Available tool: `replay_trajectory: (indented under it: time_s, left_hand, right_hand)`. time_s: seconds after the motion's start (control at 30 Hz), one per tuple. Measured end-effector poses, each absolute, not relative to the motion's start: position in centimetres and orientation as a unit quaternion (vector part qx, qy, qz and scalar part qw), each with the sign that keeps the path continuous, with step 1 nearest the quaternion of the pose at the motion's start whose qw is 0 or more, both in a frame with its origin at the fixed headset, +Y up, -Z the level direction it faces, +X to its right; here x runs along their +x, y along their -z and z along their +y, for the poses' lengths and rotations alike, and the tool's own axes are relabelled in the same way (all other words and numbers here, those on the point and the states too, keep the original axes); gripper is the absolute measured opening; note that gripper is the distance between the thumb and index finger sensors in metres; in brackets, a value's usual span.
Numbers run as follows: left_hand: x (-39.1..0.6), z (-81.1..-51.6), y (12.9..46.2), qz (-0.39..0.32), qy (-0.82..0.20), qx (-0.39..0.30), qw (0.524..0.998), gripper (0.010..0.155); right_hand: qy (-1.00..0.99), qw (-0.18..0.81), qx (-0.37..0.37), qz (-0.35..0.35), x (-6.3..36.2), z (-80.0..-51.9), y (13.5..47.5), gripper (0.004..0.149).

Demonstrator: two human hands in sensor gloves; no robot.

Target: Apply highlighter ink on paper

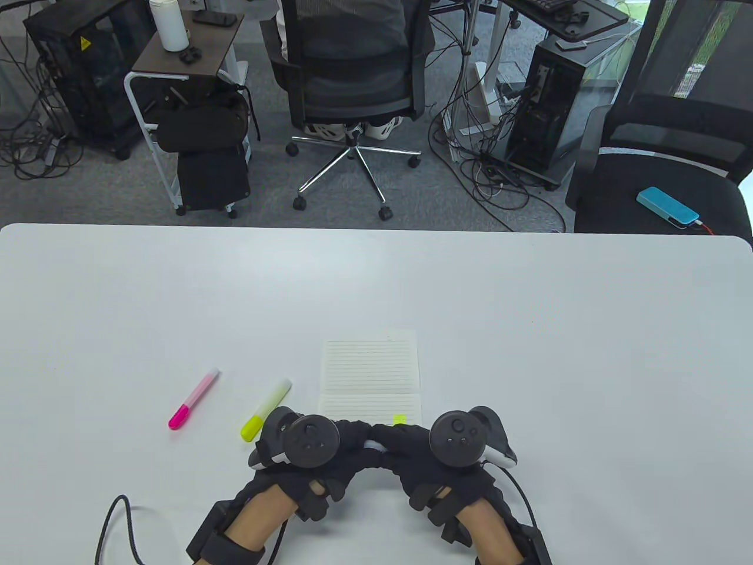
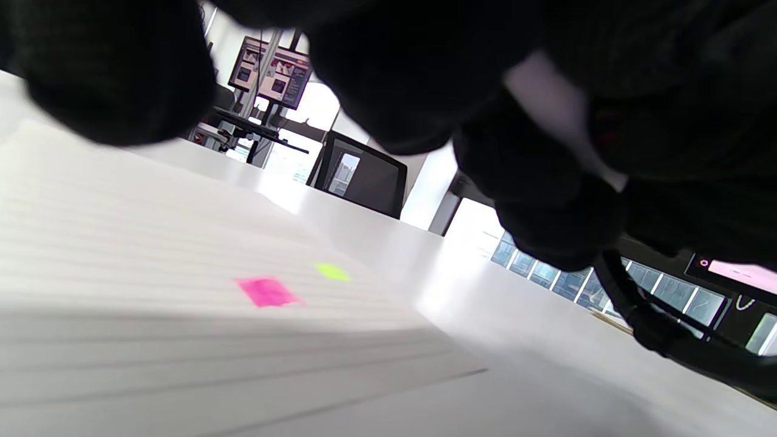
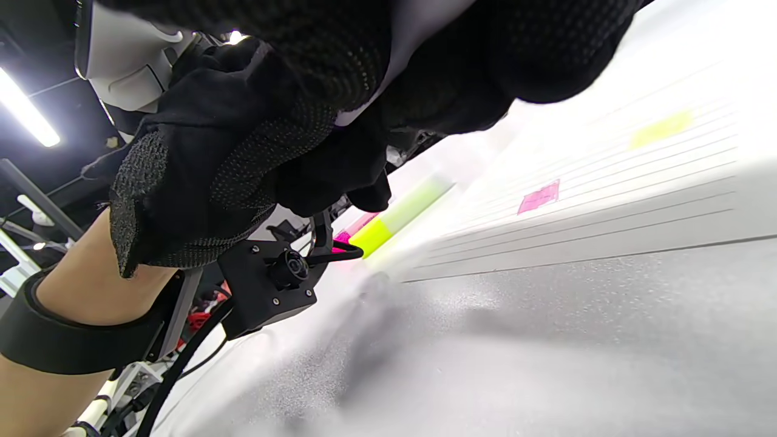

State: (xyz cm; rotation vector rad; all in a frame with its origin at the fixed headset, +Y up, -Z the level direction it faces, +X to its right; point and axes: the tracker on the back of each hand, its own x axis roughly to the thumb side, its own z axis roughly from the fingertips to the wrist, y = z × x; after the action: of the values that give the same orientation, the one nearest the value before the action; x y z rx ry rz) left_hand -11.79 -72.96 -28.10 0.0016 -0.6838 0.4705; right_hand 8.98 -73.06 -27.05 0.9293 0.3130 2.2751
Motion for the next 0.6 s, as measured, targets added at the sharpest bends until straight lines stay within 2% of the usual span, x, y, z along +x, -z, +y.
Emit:
replay_trajectory:
  time_s: [0.3, 0.33, 0.37, 0.43, 0.5, 0.53, 0.6]
  left_hand:
    - [-13.0, -72.6, 28.7, -0.292, -0.277, 0.001, 0.915, 0.064]
    - [-13.7, -72.5, 28.7, -0.272, -0.252, 0.017, 0.928, 0.066]
    - [-13.7, -72.8, 28.8, -0.254, -0.289, 0.017, 0.923, 0.067]
    - [-13.8, -72.9, 28.7, -0.264, -0.302, 0.060, 0.914, 0.067]
    - [-13.6, -72.7, 28.9, -0.278, -0.297, 0.043, 0.913, 0.067]
    - [-13.8, -72.7, 29.0, -0.264, -0.280, 0.038, 0.922, 0.071]
    - [-14.6, -73.0, 29.2, -0.240, -0.254, 0.022, 0.937, 0.087]
  right_hand:
    - [-0.851, 0.356, 0.370, 0.112, 9.0, -72.9, 27.1, 0.055]
    - [-0.861, 0.343, 0.364, 0.090, 9.3, -72.3, 26.8, 0.054]
    - [-0.869, 0.325, 0.367, 0.068, 9.1, -72.2, 26.9, 0.054]
    - [-0.870, 0.330, 0.362, 0.063, 9.4, -71.8, 26.9, 0.053]
    - [-0.861, 0.364, 0.343, 0.094, 9.8, -71.8, 26.9, 0.052]
    - [-0.870, 0.352, 0.337, 0.074, 10.2, -71.7, 27.0, 0.052]
    - [-0.903, 0.310, 0.284, 0.085, 11.7, -71.8, 27.4, 0.056]
